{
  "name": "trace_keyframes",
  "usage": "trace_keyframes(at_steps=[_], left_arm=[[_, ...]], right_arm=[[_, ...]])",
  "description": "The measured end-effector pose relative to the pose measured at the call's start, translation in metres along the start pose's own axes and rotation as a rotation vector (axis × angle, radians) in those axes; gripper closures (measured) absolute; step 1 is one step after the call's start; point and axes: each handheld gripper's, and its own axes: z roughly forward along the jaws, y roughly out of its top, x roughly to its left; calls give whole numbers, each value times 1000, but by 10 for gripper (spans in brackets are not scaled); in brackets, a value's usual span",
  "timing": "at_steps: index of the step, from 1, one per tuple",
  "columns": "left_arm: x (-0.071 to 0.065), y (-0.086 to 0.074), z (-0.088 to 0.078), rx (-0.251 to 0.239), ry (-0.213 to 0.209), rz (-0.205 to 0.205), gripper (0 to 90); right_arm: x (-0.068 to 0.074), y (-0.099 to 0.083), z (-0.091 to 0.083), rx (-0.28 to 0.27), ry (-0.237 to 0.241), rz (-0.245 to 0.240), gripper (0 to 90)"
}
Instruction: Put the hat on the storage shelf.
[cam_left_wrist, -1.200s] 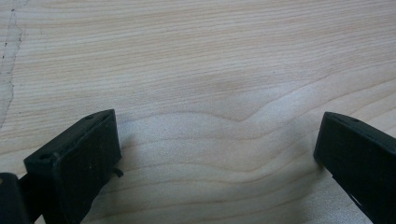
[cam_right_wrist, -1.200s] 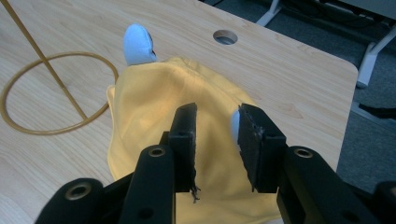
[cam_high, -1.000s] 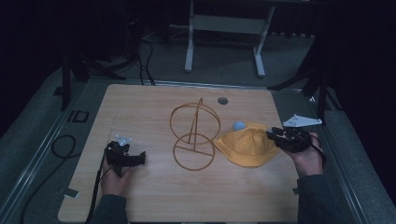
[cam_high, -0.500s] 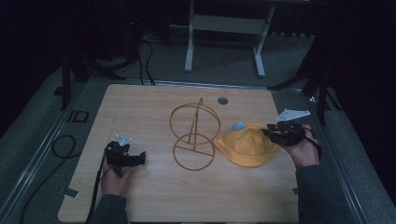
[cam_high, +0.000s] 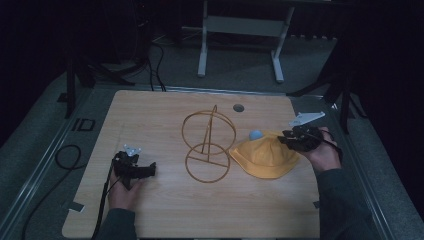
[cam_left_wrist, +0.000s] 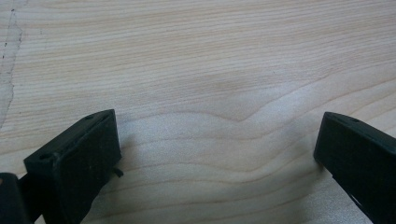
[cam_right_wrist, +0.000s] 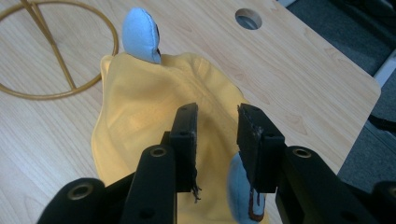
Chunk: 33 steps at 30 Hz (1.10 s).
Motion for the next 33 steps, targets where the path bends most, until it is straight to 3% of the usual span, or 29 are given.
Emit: trace_keyframes(at_steps=[12, 18, 24, 29, 33], left_arm=[[0, 0, 0, 2, 0, 2, 4], [0, 0, 0, 2, 0, 2, 4], [0, 0, 0, 0, 0, -2, 4], [0, 0, 0, 2, -1, 1, 4], [0, 0, 0, 5, -1, 4, 4]], right_arm=[[1, 18, 14, 104, 56, -78, 685], [0, 27, 20, 155, 82, -104, 604], [-2, 38, 28, 248, 115, -155, 571], [-3, 43, 36, 296, 134, -168, 572], [-2, 45, 43, 344, 130, -203, 643]])
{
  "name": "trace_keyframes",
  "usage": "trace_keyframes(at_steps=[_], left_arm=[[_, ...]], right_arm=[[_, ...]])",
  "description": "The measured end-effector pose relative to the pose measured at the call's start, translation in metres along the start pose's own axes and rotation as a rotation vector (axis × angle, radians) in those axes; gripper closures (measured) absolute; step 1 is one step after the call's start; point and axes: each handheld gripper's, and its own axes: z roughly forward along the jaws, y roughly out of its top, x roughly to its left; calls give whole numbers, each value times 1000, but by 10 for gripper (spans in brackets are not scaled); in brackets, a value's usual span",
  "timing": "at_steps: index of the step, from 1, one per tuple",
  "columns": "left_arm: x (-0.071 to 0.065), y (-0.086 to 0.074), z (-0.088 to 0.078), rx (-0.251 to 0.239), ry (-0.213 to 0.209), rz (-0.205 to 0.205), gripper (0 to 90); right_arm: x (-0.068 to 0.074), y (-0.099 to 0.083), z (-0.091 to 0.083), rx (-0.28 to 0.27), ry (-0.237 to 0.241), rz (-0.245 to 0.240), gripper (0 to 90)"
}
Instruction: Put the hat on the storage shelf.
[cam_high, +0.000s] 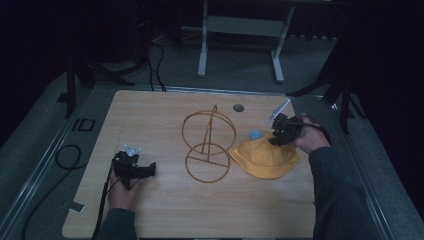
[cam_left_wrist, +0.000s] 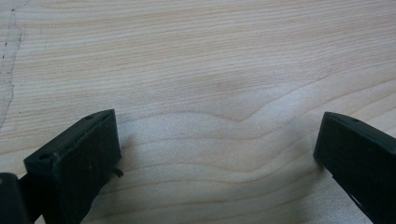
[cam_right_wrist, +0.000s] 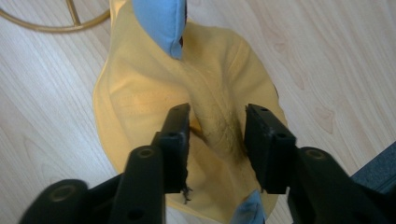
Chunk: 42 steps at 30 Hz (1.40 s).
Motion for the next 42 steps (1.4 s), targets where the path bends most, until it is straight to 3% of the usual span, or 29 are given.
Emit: trace_keyframes(at_steps=[3, 7, 23, 42], left_arm=[[0, 0, 0, 0, 0, 0, 4], [0, 0, 0, 0, 0, 0, 4], [0, 0, 0, -2, 0, -2, 3], [0, 0, 0, -2, 1, 0, 4]], right_arm=[[0, 2, 1, 22, 6, -23, 767], [1, 4, -1, 21, 10, -44, 831], [0, 1, -21, 24, 6, -77, 845], [-6, 5, -53, -22, -13, -59, 845]])
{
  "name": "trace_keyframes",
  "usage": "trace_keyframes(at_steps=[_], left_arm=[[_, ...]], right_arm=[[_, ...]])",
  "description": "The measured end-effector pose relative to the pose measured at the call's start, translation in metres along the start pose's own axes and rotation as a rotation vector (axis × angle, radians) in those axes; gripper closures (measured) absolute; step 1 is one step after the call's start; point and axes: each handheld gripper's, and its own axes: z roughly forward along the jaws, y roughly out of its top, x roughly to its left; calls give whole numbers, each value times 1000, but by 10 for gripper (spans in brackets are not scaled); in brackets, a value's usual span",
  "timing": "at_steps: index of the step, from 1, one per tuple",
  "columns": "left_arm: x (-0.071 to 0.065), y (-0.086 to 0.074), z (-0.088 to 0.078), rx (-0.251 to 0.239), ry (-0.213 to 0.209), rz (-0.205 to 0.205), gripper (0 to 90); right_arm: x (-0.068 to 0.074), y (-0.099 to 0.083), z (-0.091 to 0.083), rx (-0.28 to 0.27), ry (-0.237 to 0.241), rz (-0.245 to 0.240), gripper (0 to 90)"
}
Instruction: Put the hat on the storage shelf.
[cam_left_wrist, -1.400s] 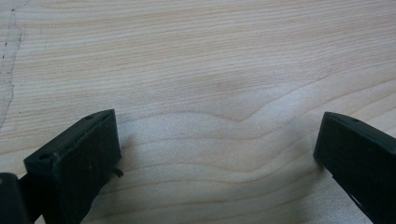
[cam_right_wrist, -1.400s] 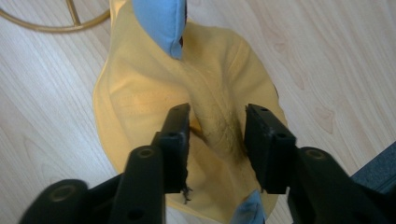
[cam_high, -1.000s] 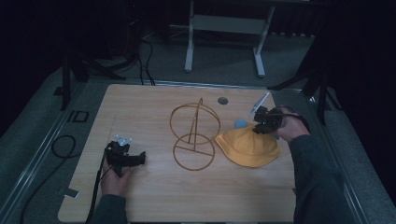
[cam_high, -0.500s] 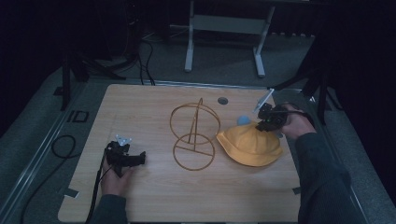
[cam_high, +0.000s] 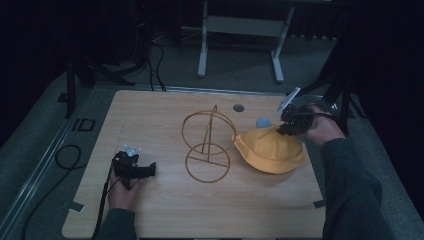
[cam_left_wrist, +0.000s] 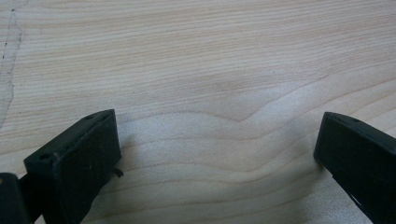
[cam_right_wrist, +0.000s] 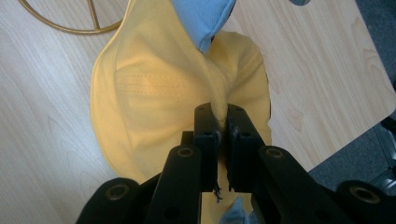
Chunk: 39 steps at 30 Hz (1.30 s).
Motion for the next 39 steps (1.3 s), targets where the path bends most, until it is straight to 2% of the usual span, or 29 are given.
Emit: trace_keyframes(at_steps=[7, 17, 21, 30, 39], left_arm=[[0, 0, 0, 0, 0, 0, 4], [0, 0, 0, 1, 0, 0, 4], [0, 0, 0, 0, 0, 0, 4], [0, 0, 0, 0, 0, 0, 4], [0, 0, 0, 1, 0, 0, 4]], right_arm=[[-1, 5, -8, 0, -4, 0, 845], [0, 14, -24, -9, -25, -24, 845], [2, 16, -30, 9, -34, -38, 845], [2, 15, -44, 36, -53, -54, 845], [2, 13, -57, 13, -63, -60, 845]])
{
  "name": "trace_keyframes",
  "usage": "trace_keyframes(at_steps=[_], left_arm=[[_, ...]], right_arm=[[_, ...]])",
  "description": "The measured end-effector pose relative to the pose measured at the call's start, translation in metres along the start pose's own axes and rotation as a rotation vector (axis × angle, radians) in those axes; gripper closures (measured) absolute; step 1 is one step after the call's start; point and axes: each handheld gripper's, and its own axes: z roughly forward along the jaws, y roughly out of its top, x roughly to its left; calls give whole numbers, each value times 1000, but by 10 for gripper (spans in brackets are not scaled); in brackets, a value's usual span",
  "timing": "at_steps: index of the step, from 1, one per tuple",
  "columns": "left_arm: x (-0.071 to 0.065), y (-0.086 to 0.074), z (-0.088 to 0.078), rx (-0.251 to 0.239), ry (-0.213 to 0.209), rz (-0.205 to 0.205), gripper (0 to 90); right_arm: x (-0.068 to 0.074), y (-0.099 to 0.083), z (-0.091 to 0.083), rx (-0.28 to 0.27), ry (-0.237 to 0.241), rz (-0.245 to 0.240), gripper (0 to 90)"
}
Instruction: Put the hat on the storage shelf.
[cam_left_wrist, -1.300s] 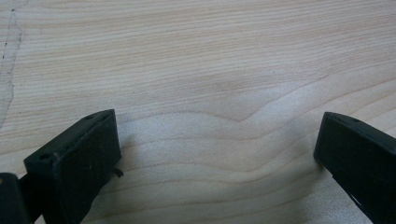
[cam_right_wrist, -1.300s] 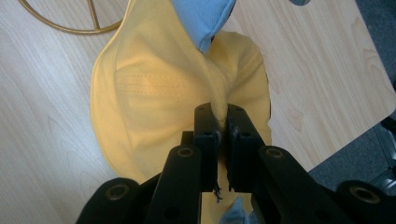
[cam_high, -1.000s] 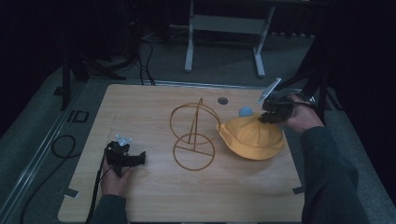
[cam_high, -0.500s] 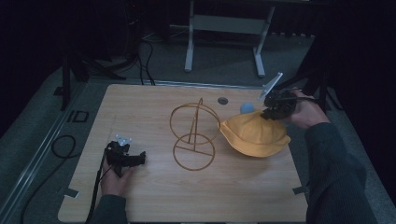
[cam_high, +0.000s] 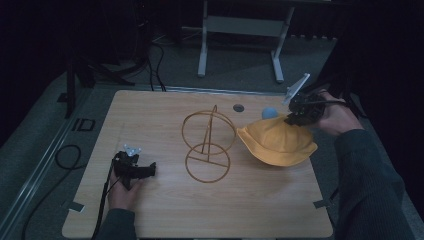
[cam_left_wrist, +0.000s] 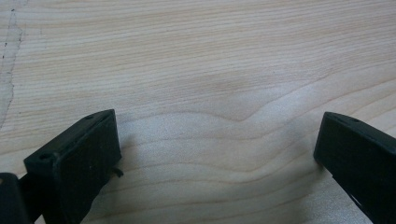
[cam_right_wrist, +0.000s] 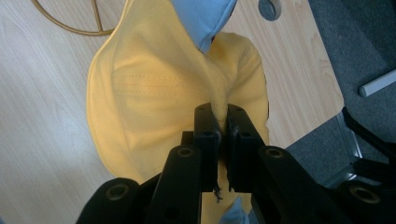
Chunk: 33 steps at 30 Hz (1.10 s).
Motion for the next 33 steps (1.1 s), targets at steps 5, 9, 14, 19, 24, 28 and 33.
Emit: trace_keyframes(at_steps=[5, 9, 14, 19, 24, 28, 33], left_arm=[[0, 0, 0, 0, 0, 0, 4], [0, 0, 0, 2, 0, 2, 4], [0, 0, 0, 2, 0, 3, 4], [0, 0, 0, 3, 0, 3, 4], [0, 0, 0, 2, 0, 3, 4], [0, 0, 0, 2, 0, 3, 4], [0, 0, 0, 3, 0, 3, 4]], right_arm=[[0, 0, -7, -15, -2, -5, 845], [0, 2, -16, -32, 2, -13, 845], [-1, 2, -25, -43, -4, -13, 845], [-1, 3, -30, -62, 9, -20, 846], [-1, 2, -34, -71, 13, -21, 845], [-1, 0, -38, -85, 17, -18, 845], [-3, -5, -44, -98, 13, -10, 846]])
